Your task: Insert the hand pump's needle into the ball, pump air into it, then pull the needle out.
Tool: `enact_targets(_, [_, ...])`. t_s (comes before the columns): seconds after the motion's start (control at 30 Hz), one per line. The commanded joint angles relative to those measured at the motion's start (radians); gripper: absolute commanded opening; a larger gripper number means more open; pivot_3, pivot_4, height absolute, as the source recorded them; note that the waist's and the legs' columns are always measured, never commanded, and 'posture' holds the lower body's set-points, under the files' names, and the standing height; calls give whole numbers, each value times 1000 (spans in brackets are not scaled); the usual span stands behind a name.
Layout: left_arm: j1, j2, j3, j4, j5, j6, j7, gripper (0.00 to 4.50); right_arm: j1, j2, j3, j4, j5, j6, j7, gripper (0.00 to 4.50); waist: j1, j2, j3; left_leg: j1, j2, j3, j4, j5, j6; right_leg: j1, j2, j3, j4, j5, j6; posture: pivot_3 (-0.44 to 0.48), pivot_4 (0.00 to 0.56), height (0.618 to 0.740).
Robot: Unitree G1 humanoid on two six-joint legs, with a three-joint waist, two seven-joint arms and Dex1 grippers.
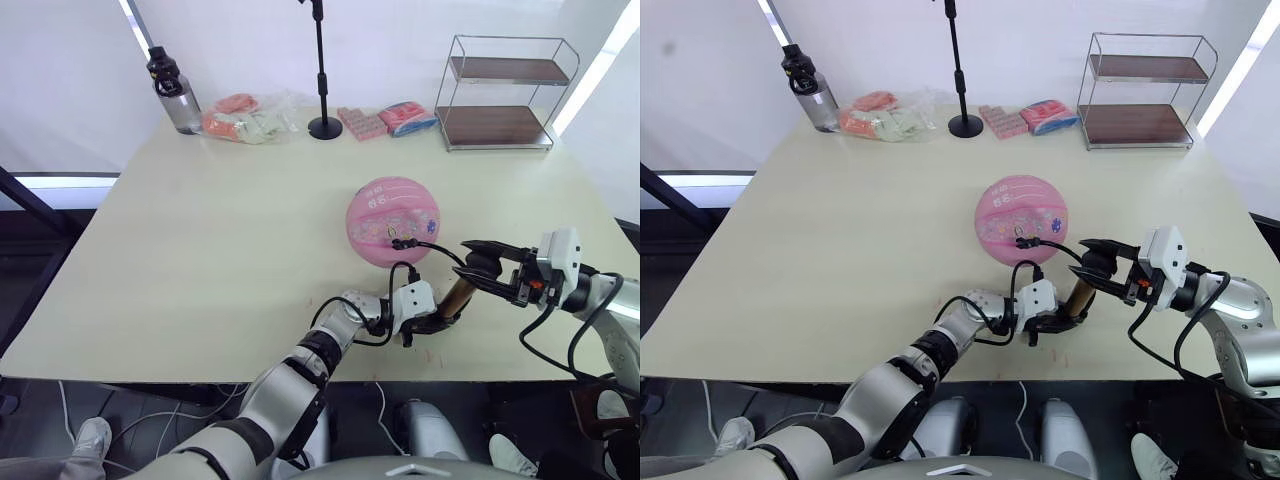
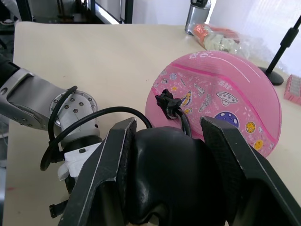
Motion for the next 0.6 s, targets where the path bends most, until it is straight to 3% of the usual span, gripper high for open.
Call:
enact_targets(0.03, [32, 28, -20, 63, 42, 34, -9, 1077, -65, -72, -131, -36, 124, 85, 29, 1749, 1, 1, 1, -1, 0, 0, 0, 0, 0, -1, 0, 0, 0, 0, 0, 0, 150, 740])
enact_targets(0.23, [28, 27, -20, 67, 44, 32, -10, 1077, -193, -207, -269, -47, 313, 277, 35, 1749, 2, 5, 5, -2, -1, 0, 0, 0, 0, -1, -2, 0, 0, 0, 0, 0, 150, 740])
enact_targets(0.6, [31, 25, -21, 66, 45, 33, -11, 1077, -317, -291, -332, -34, 364, 376, 39, 1749, 2, 5, 6, -3, -1, 0, 0, 0, 0, -2, -4, -1, -1, -2, -2, 0, 150, 740])
